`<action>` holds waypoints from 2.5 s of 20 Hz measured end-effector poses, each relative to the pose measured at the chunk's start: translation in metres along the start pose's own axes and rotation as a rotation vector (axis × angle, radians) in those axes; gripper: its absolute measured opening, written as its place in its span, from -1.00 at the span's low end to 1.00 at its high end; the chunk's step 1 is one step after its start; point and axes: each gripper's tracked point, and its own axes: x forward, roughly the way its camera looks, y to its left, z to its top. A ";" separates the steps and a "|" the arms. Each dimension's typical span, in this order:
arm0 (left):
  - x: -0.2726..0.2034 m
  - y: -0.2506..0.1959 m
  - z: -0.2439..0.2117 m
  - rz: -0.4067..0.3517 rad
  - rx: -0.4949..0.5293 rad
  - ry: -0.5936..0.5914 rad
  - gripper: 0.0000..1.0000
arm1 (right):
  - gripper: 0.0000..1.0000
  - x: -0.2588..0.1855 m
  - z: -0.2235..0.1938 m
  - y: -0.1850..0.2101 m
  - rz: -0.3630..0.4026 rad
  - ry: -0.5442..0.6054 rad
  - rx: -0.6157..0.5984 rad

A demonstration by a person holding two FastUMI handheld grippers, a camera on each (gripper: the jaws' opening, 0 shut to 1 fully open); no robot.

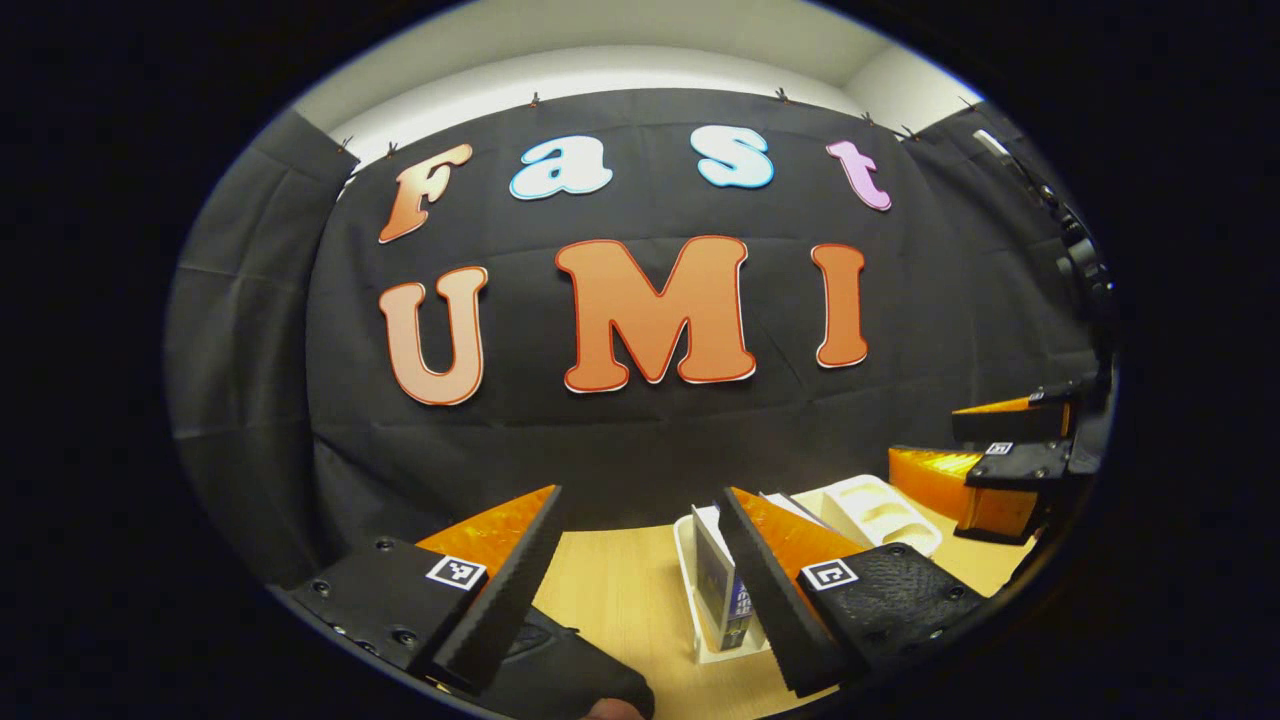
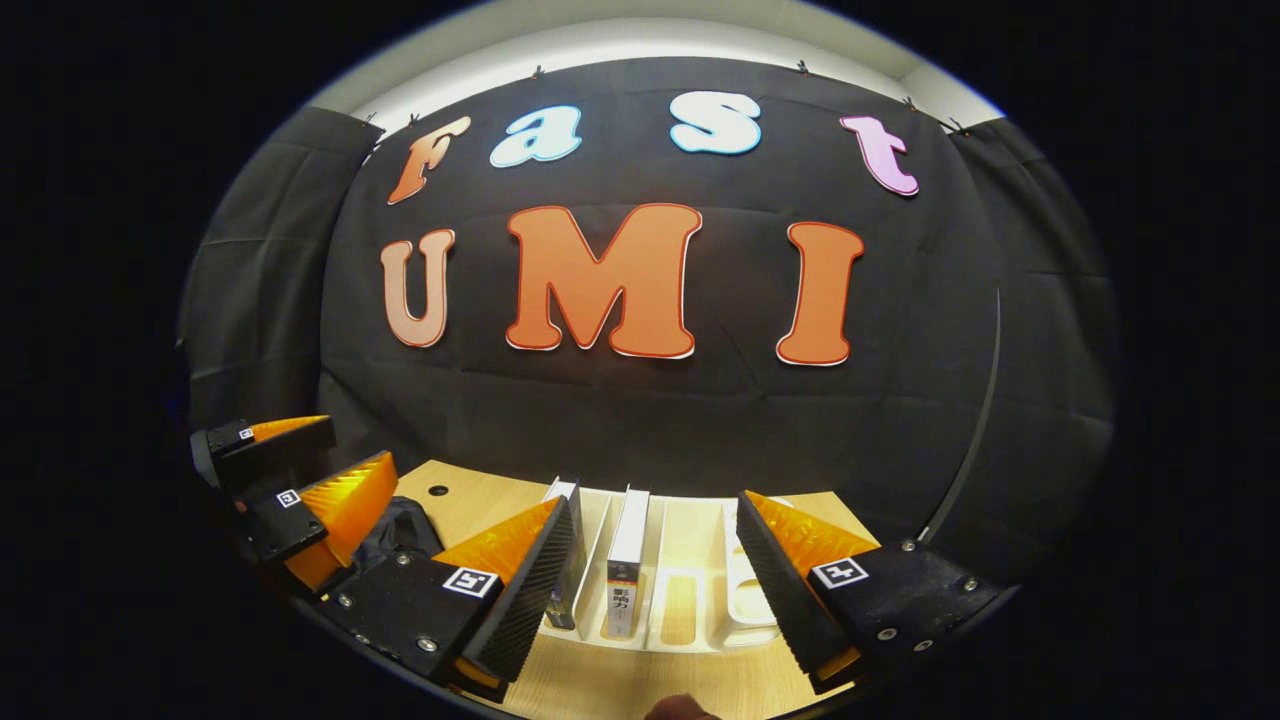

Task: Open the schoolbag, grab two books from the bookshelf and put them into the schoolbag.

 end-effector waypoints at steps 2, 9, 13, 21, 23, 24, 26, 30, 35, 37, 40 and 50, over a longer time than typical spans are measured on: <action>-0.001 0.008 -0.006 0.017 0.041 0.013 0.97 | 0.96 0.003 -0.002 -0.002 0.001 0.006 0.004; -0.014 0.037 -0.045 0.082 0.228 0.132 0.97 | 0.96 0.018 -0.012 -0.019 0.022 0.022 -0.027; -0.026 0.051 -0.071 0.097 0.321 0.216 0.96 | 0.96 0.030 -0.018 -0.028 0.028 0.021 -0.046; -0.059 0.066 -0.117 0.110 0.492 0.377 0.96 | 0.96 0.041 -0.039 -0.042 0.044 0.043 -0.055; -0.067 0.070 -0.129 0.107 0.528 0.423 0.96 | 0.97 0.041 -0.043 -0.045 0.047 0.047 -0.054; -0.072 0.073 -0.134 0.110 0.547 0.442 0.96 | 0.96 0.042 -0.046 -0.046 0.050 0.050 -0.051; -0.076 0.075 -0.141 0.110 0.587 0.468 0.96 | 0.96 0.043 -0.049 -0.048 0.051 0.057 -0.049; -0.085 0.088 -0.162 0.093 0.665 0.536 0.96 | 0.96 0.042 -0.049 -0.050 0.046 0.056 -0.049; -0.091 0.101 -0.175 0.114 0.743 0.571 0.95 | 0.96 0.042 -0.049 -0.054 0.028 0.058 -0.042; -0.091 0.106 -0.180 0.123 0.757 0.583 0.95 | 0.96 0.042 -0.050 -0.055 0.021 0.063 -0.040; -0.091 0.119 -0.185 0.158 0.791 0.599 0.93 | 0.96 0.043 -0.049 -0.054 0.013 0.067 -0.043; -0.063 0.150 -0.192 0.111 0.778 0.637 0.41 | 0.96 0.050 -0.033 -0.017 0.020 0.069 -0.056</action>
